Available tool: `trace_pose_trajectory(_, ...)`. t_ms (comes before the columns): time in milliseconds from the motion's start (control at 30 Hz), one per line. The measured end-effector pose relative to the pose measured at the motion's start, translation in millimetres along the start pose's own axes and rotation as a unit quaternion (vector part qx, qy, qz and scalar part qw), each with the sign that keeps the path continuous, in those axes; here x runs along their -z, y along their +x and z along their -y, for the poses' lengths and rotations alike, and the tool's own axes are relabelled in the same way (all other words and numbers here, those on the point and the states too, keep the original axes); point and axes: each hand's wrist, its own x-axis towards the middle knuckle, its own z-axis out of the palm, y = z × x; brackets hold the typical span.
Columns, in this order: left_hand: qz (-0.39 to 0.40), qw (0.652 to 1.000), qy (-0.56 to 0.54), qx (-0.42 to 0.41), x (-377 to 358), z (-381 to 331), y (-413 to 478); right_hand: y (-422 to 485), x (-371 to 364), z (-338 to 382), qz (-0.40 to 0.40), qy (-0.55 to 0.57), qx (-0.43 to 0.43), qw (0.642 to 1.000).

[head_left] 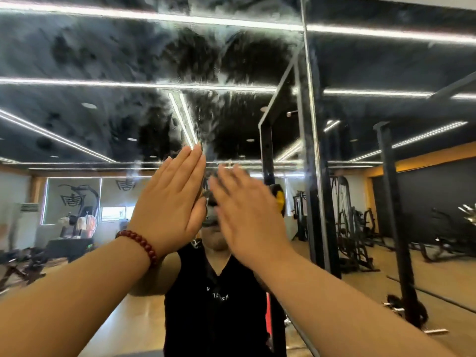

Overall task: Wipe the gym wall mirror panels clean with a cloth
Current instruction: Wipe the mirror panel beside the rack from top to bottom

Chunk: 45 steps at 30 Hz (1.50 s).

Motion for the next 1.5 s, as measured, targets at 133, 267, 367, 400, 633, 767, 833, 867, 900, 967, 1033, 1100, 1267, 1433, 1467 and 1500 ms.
trace_pose_trajectory(133, 0.013, 1.000, -0.002, -0.010, -0.8, -12.7, -20.7, -10.2, 3.5, -30.4, 0.021, -0.006, 0.022, 1.000)
trace_pose_trajectory(267, 0.025, 1.000, 0.000, 0.005, -0.2, -20.2, -27.8, -7.4, 12.4, -42.4, -0.038, 0.026, -0.274, 0.960)
trace_pose_trajectory(367, 0.026, 1.000, -0.012, 0.010, -0.9, -24.0, -30.8, -24.1, 2.5, -1.7, -0.014, 0.011, -0.153, 0.988)
trace_pose_trajectory(400, 0.025, 0.999, -0.019, 0.010, -0.9, -25.7, -34.4, -35.5, -1.8, 7.7, 0.008, 0.008, -0.067, 0.998)
trace_pose_trajectory(633, 0.050, 0.998, -0.027, 0.011, -3.9, -45.4, -70.8, -57.2, 4.4, -35.2, 0.003, 0.015, -0.110, 0.994)
trace_pose_trajectory(767, 0.057, 0.996, -0.037, 0.050, -5.9, -56.4, -73.8, -61.7, -2.0, 6.4, -0.012, 0.025, -0.234, 0.972)
trace_pose_trajectory(833, 0.055, 0.996, -0.053, 0.055, -5.7, -60.5, -78.0, -77.8, -7.8, 26.6, 0.021, 0.016, -0.096, 0.995)
trace_pose_trajectory(867, 0.056, 0.995, -0.062, 0.053, -5.1, -61.8, -81.2, -86.5, -8.4, 27.8, 0.038, 0.006, -0.019, 0.999)
trace_pose_trajectory(900, 0.059, 0.995, -0.069, 0.049, -4.5, -62.8, -85.2, -91.2, -7.2, 21.4, 0.047, 0.001, 0.030, 0.998)
trace_pose_trajectory(967, 0.067, 0.994, -0.071, 0.042, -3.9, -64.6, -92.6, -91.8, -1.8, -0.4, 0.045, 0.002, 0.007, 0.999)
trace_pose_trajectory(1033, 0.077, 0.994, -0.066, 0.041, -4.5, -67.3, -96.9, -86.0, 3.6, -22.8, 0.027, 0.016, -0.139, 0.990)
trace_pose_trajectory(1100, 0.080, 0.993, -0.068, 0.051, -5.4, -70.9, -98.4, -80.9, 6.7, -30.6, -0.002, 0.042, -0.258, 0.965)
trace_pose_trajectory(1267, 0.070, 0.992, -0.080, 0.065, -5.7, -76.4, -100.7, -110.8, -4.0, 17.9, 0.032, 0.006, -0.115, 0.993)
trace_pose_trajectory(1433, 0.071, 0.993, -0.077, 0.049, -5.6, -84.0, -110.8, -135.8, -2.6, 1.0, 0.063, -0.018, 0.010, 0.998)
trace_pose_trajectory(1467, 0.074, 0.993, -0.075, 0.046, -5.9, -85.2, -112.8, -131.5, -1.7, -3.9, 0.048, -0.008, -0.057, 0.997)
trace_pose_trajectory(1500, 0.077, 0.993, -0.072, 0.046, -6.4, -85.8, -114.3, -126.4, -0.7, -7.0, 0.025, 0.007, -0.135, 0.991)
